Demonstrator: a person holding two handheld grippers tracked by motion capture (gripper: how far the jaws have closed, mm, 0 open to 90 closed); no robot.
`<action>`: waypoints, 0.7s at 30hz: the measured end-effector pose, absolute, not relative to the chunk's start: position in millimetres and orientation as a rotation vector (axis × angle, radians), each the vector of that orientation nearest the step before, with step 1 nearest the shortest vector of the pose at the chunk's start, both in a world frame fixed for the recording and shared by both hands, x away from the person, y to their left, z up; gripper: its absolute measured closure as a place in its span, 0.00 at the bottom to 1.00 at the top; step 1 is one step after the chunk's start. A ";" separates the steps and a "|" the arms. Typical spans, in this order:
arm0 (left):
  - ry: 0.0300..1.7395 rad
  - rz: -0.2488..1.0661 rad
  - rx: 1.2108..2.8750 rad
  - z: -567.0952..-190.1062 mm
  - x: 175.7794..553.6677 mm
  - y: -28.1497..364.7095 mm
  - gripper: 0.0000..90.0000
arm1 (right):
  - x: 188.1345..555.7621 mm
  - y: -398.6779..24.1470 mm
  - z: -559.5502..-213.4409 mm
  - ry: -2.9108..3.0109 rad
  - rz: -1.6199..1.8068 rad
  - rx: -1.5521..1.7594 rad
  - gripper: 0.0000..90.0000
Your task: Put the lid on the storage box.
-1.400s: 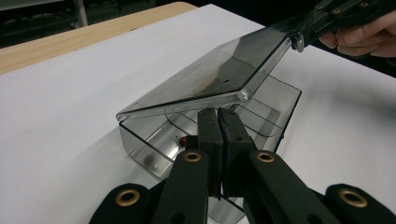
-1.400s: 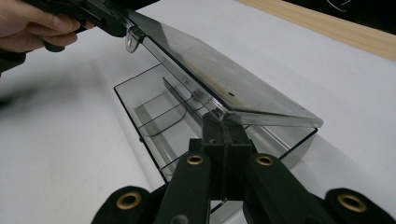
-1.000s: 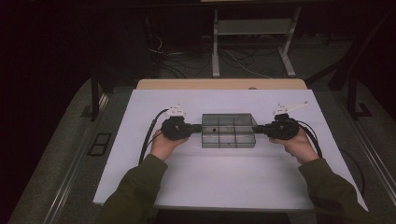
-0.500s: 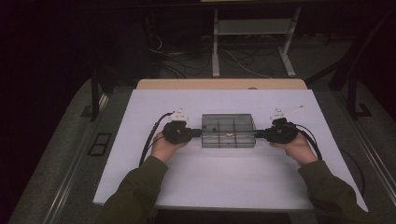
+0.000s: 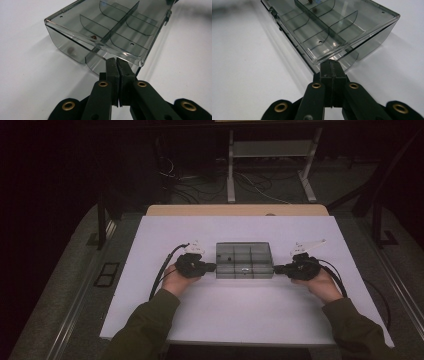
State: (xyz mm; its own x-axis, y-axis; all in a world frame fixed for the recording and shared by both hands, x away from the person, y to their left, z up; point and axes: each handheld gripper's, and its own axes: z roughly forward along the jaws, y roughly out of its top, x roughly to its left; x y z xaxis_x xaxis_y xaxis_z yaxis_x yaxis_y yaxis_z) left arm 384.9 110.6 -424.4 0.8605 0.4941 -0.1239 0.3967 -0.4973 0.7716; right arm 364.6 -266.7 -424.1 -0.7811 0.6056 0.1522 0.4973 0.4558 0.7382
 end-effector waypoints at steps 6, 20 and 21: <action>0.649 0.142 2.164 -426.7 381.0 111.6 0.98 | 365.0 -267.8 -426.3 2.566 1.224 0.984 0.99; 0.700 0.157 2.169 -425.8 385.7 120.1 0.90 | 366.8 -278.2 -428.7 2.532 1.239 1.032 0.94; 0.712 0.156 2.169 -425.3 385.1 121.1 0.87 | 366.9 -279.0 -428.0 2.518 1.239 1.038 0.90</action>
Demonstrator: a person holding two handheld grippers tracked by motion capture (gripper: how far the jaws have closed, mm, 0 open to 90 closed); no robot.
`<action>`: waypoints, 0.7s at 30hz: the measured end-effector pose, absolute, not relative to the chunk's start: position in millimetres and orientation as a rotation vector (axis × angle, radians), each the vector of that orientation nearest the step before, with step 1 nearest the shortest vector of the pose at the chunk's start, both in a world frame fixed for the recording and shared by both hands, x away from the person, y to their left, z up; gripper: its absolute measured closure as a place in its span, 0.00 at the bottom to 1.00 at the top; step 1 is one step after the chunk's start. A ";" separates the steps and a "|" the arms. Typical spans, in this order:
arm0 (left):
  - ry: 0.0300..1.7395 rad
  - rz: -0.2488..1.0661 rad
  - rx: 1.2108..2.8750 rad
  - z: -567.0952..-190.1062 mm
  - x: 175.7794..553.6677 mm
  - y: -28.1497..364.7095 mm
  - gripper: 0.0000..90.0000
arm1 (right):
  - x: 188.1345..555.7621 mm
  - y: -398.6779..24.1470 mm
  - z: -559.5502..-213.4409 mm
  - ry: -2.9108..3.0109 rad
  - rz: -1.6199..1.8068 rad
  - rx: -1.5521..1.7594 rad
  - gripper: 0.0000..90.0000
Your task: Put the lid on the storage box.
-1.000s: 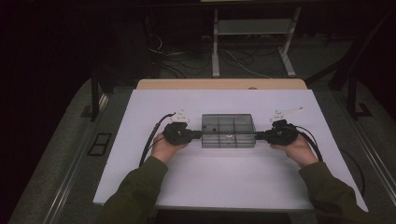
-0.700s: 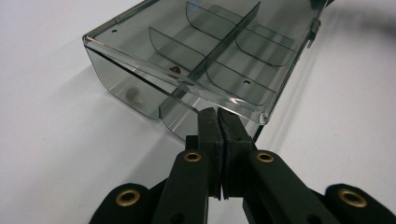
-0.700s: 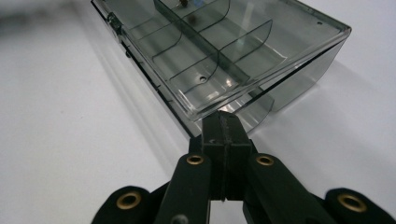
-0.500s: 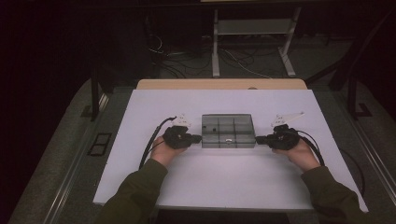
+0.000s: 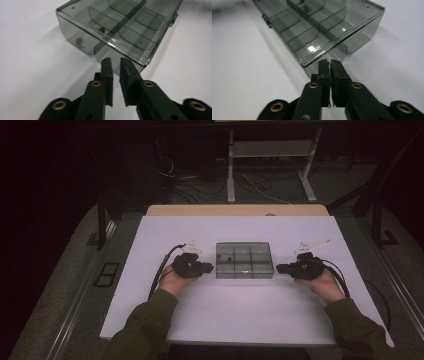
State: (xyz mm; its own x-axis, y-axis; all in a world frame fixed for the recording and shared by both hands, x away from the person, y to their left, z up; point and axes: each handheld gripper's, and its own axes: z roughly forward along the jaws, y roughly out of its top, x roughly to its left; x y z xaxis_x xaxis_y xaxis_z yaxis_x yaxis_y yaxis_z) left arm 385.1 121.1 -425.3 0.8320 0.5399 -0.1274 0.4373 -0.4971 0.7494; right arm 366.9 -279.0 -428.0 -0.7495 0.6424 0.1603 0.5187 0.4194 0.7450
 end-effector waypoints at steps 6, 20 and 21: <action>0.728 0.150 2.161 -422.0 377.2 133.8 0.70 | 361.3 -281.9 -425.1 2.458 1.238 1.078 0.70; 0.758 0.151 2.089 -416.5 351.4 160.7 0.44 | 340.5 -280.1 -428.4 2.414 1.184 1.139 0.32; 0.753 0.161 2.085 -416.4 348.7 162.2 0.43 | 338.9 -280.0 -428.6 2.413 1.179 1.130 0.31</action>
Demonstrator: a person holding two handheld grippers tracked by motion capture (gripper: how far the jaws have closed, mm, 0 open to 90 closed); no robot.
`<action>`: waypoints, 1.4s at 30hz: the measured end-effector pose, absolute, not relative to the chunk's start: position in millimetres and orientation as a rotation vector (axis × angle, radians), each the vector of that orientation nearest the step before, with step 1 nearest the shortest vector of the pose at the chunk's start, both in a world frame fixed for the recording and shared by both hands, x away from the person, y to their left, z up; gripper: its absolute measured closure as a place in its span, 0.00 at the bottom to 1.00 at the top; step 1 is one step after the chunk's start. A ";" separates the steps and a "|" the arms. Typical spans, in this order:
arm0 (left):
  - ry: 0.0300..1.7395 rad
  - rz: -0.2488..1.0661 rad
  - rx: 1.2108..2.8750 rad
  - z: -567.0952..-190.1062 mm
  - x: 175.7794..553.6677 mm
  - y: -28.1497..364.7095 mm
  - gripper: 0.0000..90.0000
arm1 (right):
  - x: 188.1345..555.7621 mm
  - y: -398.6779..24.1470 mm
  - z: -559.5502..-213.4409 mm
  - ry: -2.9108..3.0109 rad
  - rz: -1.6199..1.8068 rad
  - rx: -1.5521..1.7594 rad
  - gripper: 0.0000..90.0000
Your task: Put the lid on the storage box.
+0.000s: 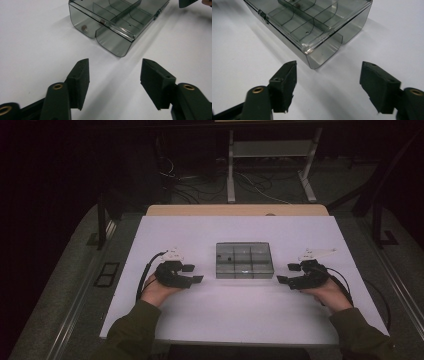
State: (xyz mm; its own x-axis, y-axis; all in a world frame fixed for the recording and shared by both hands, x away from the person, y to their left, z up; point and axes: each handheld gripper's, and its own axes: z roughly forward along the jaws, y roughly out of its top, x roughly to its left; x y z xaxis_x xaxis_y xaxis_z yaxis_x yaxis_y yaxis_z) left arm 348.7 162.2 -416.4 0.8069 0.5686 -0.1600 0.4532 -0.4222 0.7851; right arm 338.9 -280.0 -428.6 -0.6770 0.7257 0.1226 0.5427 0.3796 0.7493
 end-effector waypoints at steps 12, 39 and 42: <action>0.720 0.169 2.072 -424.3 322.5 173.7 0.21 | 312.6 -280.7 -431.4 2.354 1.209 1.132 0.20; 0.715 0.209 2.078 -430.3 297.8 170.9 0.00 | 265.5 -292.4 -432.5 2.297 1.239 1.109 0.11; 0.715 0.215 2.086 -431.4 297.6 169.5 0.00 | 265.6 -292.3 -433.1 2.307 1.242 1.093 0.11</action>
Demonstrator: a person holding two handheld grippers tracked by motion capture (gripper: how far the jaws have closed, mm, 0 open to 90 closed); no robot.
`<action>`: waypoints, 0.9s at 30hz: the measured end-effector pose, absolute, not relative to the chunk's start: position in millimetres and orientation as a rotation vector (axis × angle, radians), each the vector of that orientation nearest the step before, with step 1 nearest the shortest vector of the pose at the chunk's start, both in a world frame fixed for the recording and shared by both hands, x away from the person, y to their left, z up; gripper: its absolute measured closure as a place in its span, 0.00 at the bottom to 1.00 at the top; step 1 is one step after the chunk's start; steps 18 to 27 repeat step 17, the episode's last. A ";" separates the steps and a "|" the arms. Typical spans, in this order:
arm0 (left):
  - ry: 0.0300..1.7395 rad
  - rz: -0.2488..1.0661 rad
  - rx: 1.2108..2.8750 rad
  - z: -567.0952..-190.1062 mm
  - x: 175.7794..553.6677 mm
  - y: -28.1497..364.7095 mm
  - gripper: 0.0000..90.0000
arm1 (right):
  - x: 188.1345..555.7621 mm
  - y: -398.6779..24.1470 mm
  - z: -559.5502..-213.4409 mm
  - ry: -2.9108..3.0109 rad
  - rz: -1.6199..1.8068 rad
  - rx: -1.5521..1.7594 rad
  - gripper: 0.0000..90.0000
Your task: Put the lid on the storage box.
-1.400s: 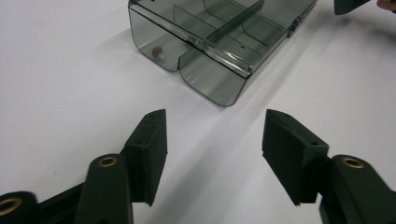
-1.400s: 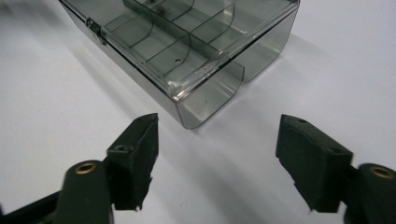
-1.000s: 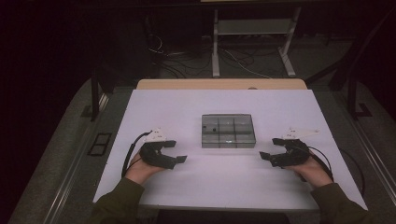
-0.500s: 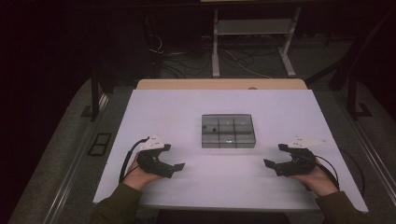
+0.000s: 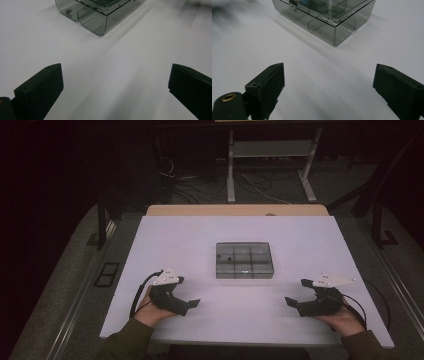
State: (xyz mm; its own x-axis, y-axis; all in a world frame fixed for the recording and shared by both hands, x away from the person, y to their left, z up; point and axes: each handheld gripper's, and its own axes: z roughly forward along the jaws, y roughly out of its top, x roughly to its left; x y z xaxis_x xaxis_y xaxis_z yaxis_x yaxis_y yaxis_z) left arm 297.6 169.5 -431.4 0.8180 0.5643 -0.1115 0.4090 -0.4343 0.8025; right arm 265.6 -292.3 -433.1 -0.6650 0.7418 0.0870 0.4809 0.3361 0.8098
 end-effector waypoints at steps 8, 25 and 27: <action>0.721 0.205 2.089 -432.9 297.4 170.1 0.00 | 267.5 -292.8 -435.2 2.315 1.242 1.101 0.11; 0.706 0.202 2.104 -432.7 296.9 169.2 0.00 | 267.1 -292.6 -434.7 2.317 1.244 1.090 0.11; 0.706 0.202 2.104 -432.7 296.9 169.2 0.00 | 267.1 -292.6 -434.7 2.317 1.244 1.090 0.11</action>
